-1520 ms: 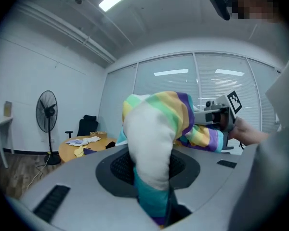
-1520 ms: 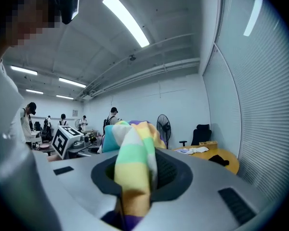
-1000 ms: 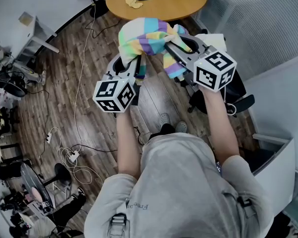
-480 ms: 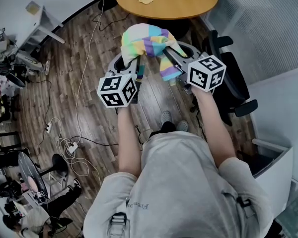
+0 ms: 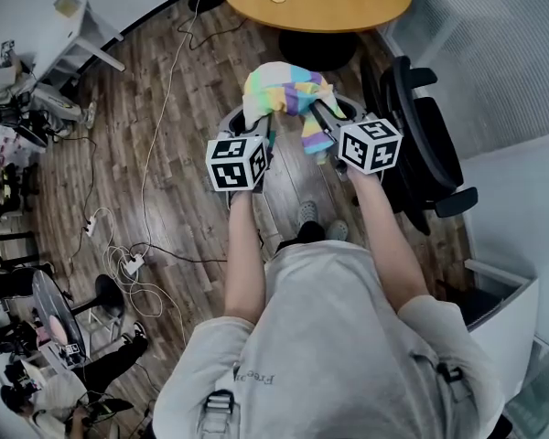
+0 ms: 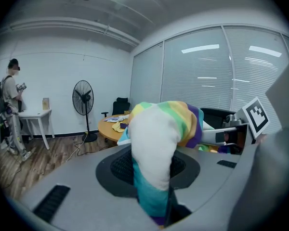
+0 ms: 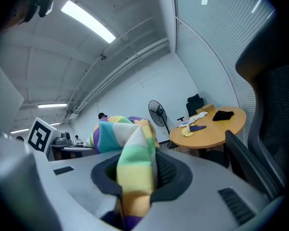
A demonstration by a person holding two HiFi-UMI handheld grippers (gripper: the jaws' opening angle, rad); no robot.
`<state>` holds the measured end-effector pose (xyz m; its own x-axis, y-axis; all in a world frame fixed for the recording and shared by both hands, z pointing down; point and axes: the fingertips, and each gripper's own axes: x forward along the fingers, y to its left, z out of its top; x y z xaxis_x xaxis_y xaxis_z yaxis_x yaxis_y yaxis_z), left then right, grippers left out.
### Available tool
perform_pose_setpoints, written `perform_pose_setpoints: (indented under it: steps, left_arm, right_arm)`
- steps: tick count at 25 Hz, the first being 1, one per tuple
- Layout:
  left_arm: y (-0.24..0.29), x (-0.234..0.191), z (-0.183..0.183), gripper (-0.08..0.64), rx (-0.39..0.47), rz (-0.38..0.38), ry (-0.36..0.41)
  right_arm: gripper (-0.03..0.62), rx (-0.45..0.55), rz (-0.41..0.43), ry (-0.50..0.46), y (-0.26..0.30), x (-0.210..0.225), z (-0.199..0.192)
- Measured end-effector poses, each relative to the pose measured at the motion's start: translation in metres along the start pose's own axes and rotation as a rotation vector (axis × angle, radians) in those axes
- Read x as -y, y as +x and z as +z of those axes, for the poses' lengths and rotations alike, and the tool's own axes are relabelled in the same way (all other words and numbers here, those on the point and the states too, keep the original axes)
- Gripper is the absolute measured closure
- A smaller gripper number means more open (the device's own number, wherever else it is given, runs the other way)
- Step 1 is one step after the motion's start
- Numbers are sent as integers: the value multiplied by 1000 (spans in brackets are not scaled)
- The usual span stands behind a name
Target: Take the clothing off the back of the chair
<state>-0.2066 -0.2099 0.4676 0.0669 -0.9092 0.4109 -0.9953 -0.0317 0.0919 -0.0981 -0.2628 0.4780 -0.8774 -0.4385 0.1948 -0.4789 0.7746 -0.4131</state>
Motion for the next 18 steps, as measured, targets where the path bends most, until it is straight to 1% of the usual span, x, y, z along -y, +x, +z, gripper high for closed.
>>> perform_pose_setpoints:
  steps: [6, 10, 13, 18]
  left_arm:
    - [3, 5, -29, 433, -35, 10, -46]
    - [4, 14, -45, 433, -50, -13, -87]
    - [4, 13, -50, 433, -54, -20, -101]
    - [7, 12, -52, 433, -44, -24, -128]
  right_arm:
    - [486, -19, -20, 16, -4, 7, -25]
    - [486, -33, -53, -19, -15, 12, -36]
    - [486, -41, -71, -47, -16, 11, -41]
    - [486, -35, -97, -64, -17, 10, -45]
